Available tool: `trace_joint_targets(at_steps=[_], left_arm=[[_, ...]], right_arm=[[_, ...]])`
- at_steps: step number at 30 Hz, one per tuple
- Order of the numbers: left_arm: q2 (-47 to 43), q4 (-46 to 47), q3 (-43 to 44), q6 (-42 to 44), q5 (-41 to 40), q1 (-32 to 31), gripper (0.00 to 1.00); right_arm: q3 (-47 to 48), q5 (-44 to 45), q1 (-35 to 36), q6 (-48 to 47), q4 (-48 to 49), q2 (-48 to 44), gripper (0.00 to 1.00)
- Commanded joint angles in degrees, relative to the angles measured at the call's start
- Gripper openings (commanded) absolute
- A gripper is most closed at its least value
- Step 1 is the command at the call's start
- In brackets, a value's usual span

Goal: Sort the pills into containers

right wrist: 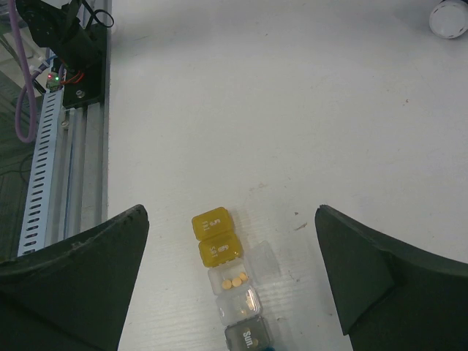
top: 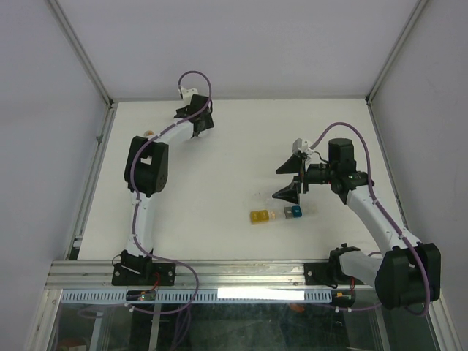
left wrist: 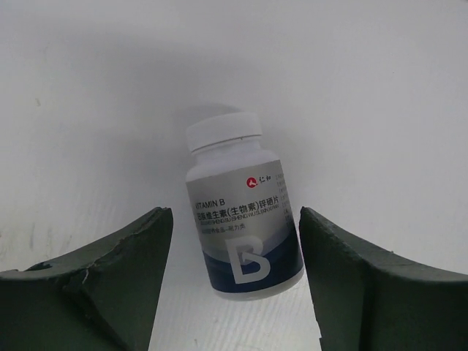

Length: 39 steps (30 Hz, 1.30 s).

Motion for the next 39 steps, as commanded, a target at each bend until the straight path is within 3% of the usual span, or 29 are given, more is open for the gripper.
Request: trace_joint_targets(at_steps=[1,5,10,14,18,24,25,27,31,39], left_arm=[[1.12,-0.71,3.57,0.47,3.15,0.37,0.69],[1.29,-0.62,3.41,0.65,5.18,0.41,0.65],[-1.08,-0.57,1.23,2.54,8.99,0.39,0.39],[-9.9,4.04,-8.9,6.31,17.03,0.09,0.25],[-26.31,19.77,-28.92,8.76,30.95,-0.87,0.16],[-47.96,64.93,-60.09,4.94,65.35,-3.65,0.1],[-50.12,71.7,-63.52,4.9,67.69,-5.32,0.09],[-52.26,79.51,-68.56,7.3,70.33,-9.5,0.09],[-51.54,79.97,-70.5,14.53,72.38,-17.59,0.08],[-49.53,83.88,-71.93,15.88,70.91,-21.8,0.06]], right_arm=[[0.27,-1.93,0.14,0.91,2.03,-1.15,1.0],[0.34,-1.99,0.16,1.15,2.09,-1.15,1.0],[0.22,-2.87,0.16,2.72,3.09,-1.45,1.0],[0.16,-5.04,-0.36,6.33,5.17,-1.97,1.0],[-0.06,-8.47,-1.36,15.26,10.51,-2.83,1.0],[-0.78,-10.11,-4.34,39.15,26.4,-4.35,1.0],[-1.14,-10.38,-4.43,42.32,28.95,-4.35,1.0],[-1.74,-11.07,-4.47,47.16,33.14,-4.3,1.0],[-1.7,-12.47,-4.28,50.0,35.73,-4.75,1.0],[-0.62,-11.28,-0.91,40.95,26.7,-4.45,1.0]])
